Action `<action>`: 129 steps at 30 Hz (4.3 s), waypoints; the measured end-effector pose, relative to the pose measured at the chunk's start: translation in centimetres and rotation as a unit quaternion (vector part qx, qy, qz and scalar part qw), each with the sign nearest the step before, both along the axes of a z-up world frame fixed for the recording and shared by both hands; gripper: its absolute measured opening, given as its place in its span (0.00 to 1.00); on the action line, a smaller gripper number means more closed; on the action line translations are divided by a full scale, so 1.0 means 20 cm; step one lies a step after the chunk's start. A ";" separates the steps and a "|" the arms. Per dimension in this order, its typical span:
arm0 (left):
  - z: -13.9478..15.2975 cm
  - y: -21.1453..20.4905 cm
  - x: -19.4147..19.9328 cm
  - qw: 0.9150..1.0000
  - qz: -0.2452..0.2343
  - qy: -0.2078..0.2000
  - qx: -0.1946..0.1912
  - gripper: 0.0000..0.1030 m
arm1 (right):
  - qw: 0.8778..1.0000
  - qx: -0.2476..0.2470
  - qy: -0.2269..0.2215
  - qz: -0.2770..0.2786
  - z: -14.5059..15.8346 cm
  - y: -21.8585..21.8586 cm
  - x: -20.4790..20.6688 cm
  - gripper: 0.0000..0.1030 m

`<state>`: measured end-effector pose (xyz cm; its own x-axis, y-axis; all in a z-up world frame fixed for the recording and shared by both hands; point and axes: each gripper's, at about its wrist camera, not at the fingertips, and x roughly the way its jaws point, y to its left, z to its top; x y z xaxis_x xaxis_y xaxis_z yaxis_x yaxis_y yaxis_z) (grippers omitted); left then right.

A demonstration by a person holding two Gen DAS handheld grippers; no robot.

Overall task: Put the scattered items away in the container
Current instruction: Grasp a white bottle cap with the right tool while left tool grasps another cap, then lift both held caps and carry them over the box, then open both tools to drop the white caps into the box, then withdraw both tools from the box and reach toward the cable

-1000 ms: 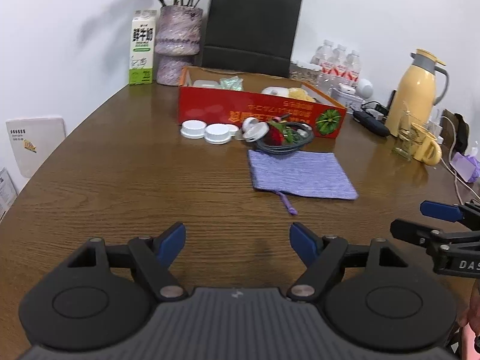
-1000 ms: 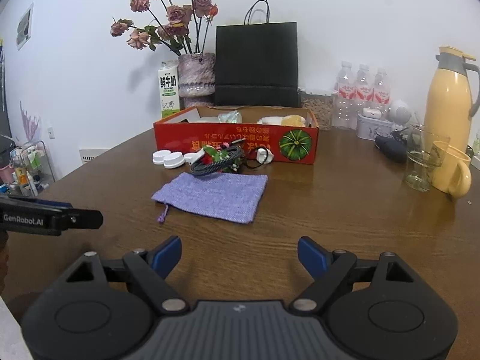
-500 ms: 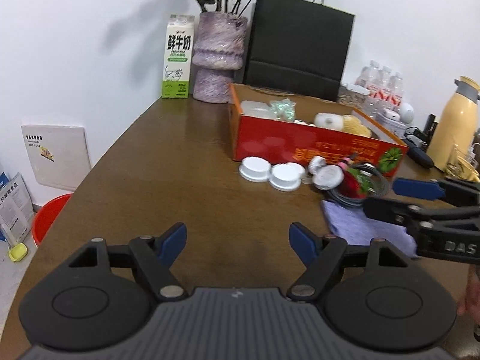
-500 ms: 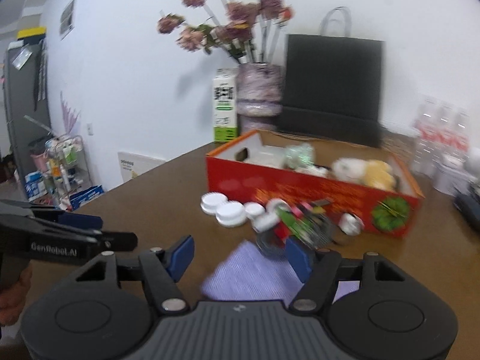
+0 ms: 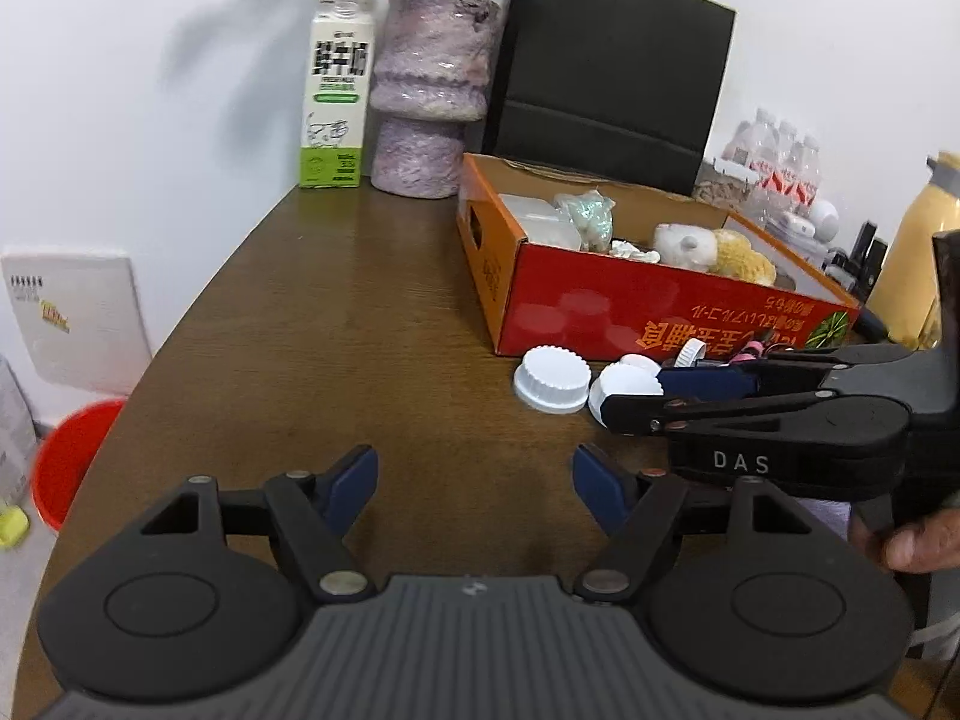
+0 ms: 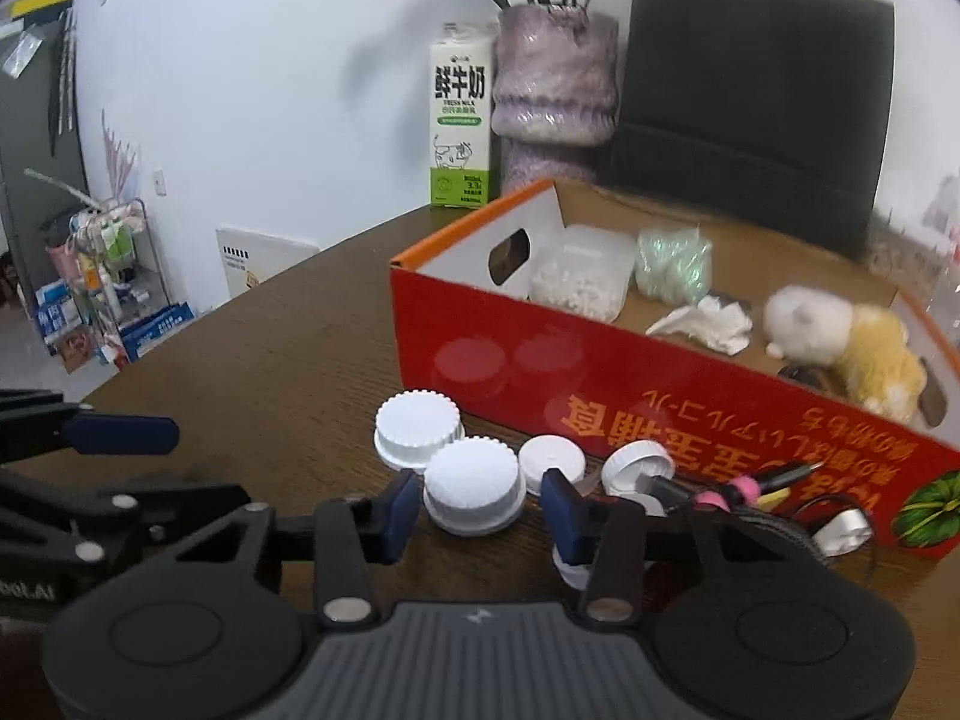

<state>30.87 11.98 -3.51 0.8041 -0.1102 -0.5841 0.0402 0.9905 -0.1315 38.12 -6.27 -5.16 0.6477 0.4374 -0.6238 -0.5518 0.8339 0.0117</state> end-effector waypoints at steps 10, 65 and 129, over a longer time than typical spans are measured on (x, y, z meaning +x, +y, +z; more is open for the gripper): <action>-0.02 -0.16 0.23 0.999 -0.038 -0.004 0.014 0.72 | 0.992 0.091 -0.069 -0.049 0.18 -0.27 -0.13 0.33; 0.22 -0.64 -0.90 0.997 -0.068 -0.030 -0.017 0.39 | 0.986 0.112 -0.035 -0.120 0.16 -0.97 -1.20 0.33; 0.76 -0.51 -0.22 0.996 -0.062 -0.034 0.053 0.99 | 0.995 0.035 0.041 -0.086 0.71 -1.04 -0.15 0.80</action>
<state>26.41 1.77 11.59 0.8268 -0.1509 -0.5418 0.1675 0.9857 -0.0189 35.13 -27.06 9.06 0.6655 0.3676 -0.6496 -0.3953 0.9118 0.1111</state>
